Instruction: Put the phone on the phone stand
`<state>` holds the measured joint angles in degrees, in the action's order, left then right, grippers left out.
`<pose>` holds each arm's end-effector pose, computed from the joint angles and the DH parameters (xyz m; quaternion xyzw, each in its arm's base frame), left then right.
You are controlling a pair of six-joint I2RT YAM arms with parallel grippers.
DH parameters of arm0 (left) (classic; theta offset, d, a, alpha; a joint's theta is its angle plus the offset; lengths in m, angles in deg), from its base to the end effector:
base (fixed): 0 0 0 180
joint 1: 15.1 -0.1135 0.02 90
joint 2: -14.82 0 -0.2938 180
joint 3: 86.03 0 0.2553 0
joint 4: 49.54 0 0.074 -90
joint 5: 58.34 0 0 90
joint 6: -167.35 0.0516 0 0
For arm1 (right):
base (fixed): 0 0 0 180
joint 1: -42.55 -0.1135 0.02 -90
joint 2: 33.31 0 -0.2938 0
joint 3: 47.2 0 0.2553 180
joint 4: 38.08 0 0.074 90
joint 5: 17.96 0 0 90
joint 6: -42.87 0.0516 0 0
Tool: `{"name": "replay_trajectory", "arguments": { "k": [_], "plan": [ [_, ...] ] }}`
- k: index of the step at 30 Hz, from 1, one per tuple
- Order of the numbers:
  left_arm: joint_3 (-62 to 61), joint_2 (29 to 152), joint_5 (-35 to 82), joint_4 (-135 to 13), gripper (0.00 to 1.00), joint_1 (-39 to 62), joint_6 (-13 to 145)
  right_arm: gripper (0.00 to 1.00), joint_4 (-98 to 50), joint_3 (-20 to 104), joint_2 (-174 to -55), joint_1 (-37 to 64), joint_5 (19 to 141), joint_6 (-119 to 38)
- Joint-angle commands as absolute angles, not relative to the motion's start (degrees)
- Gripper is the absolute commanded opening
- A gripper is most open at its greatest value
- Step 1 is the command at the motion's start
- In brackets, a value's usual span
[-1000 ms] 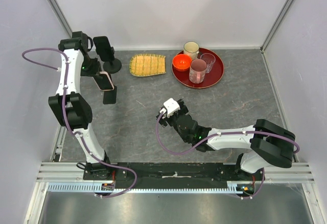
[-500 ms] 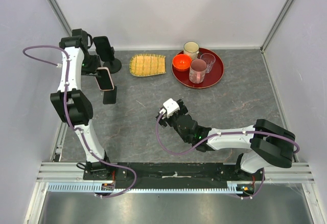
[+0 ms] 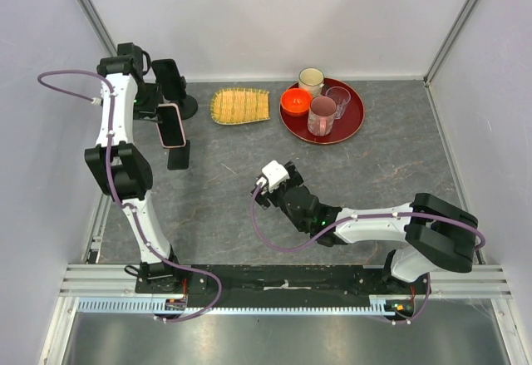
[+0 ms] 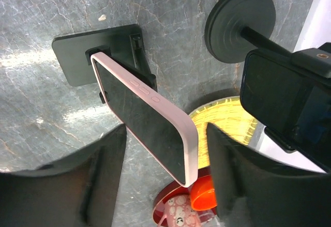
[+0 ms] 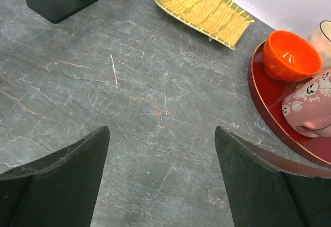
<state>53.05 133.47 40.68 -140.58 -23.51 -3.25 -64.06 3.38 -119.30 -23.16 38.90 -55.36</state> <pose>0.4357 0.0726 0.3426 -0.6983 0.6915 -0.0363 0.1813 0.1586 0.2829 0.2395 -0.2924 0.6951 0.1072 0.6480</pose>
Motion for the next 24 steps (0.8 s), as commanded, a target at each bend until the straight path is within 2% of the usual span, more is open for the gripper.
{"name": "replay_trajectory", "arguments": {
  "k": [1,5,6,7,13,17,21,24],
  "plan": [
    [55.44,131.89,43.62,-150.23,0.73,-23.89,-0.97,0.89,-64.04,5.77,-119.70,-23.02,40.49,-54.16],
    [55.53,129.78,44.58,-149.27,0.75,-23.98,-0.09,0.90,-63.77,5.85,-119.62,-22.93,41.46,-54.07],
    [55.53,129.34,44.76,-148.83,0.94,-23.98,0.26,0.90,-63.77,5.77,-119.53,-23.02,41.37,-53.98],
    [55.70,128.90,45.20,-148.56,0.95,-24.15,0.70,0.90,-63.77,5.77,-119.44,-22.93,41.37,-53.98],
    [55.79,125.47,46.25,-148.21,0.96,-24.42,3.60,0.90,-63.77,5.85,-119.79,-23.02,39.88,-53.54],
    [54.83,122.84,46.87,-150.40,0.97,-24.68,4.22,0.92,-65.70,4.89,-119.35,-22.93,32.34,-51.35],
    [45.55,114.08,46.87,-148.13,0.97,-24.68,6.59,0.98,-68.08,2.34,-114.89,-22.67,13.30,-49.07],
    [35.45,107.04,45.47,-141.20,0.97,-23.98,10.45,0.98,-63.88,1.11,-107.53,-21.09,9.82,-43.65]
  ]
}}
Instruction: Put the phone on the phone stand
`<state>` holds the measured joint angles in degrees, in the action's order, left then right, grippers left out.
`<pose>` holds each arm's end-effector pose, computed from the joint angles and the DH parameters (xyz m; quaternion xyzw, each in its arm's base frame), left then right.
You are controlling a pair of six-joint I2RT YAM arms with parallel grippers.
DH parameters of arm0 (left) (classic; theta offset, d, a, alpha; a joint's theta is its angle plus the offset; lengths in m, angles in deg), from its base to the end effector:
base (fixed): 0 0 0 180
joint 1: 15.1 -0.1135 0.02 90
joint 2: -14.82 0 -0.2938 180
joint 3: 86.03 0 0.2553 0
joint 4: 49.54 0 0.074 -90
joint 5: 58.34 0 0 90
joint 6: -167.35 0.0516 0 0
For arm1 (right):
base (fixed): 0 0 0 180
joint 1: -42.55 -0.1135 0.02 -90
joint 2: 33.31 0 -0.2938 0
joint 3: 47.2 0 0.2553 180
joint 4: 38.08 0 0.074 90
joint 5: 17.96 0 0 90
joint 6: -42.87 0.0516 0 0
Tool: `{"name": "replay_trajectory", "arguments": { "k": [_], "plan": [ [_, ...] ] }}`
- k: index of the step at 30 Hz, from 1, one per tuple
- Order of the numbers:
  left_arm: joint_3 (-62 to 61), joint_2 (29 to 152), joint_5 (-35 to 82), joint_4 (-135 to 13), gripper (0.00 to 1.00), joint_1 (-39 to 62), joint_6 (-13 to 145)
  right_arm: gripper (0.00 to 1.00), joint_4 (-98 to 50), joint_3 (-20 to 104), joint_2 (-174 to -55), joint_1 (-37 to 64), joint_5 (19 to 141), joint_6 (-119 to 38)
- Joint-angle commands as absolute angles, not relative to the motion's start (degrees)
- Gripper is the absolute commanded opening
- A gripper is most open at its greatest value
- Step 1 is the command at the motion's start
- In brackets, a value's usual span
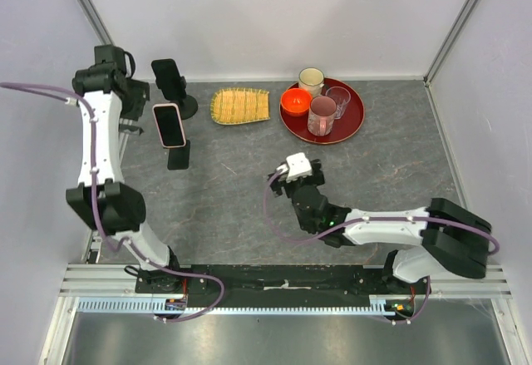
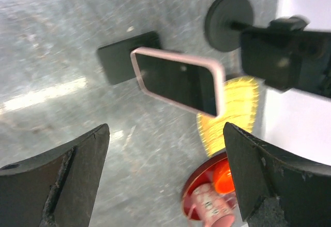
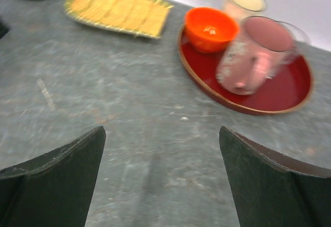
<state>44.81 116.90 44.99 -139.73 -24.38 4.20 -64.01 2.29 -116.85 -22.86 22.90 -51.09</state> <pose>0.3580 0.0706 0.4145 -0.6557 0.7052 -0.0342 0.2675 0.1625 0.2612 0.2473 -0.1669 0.7200 0.0345 0.6728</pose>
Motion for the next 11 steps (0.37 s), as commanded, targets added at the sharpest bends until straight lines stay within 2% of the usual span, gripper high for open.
{"name": "replay_trajectory", "arguments": {
  "k": [1,5,11],
  "plan": [
    [32.79,101.62,43.90,-135.96,0.97,-23.72,12.99,0.98,-58.20,1.72,-105.49,-20.56,9.03,-42.22],
    [22.33,90.07,38.71,-126.69,0.97,-22.75,19.33,0.98,-40.25,7.25,-95.65,-19.24,7.27,-35.71],
    [22.56,77.85,22.37,-115.97,0.97,-22.22,25.93,0.98,-20.64,15.60,-82.37,-19.24,8.32,-36.05]
  ]
}}
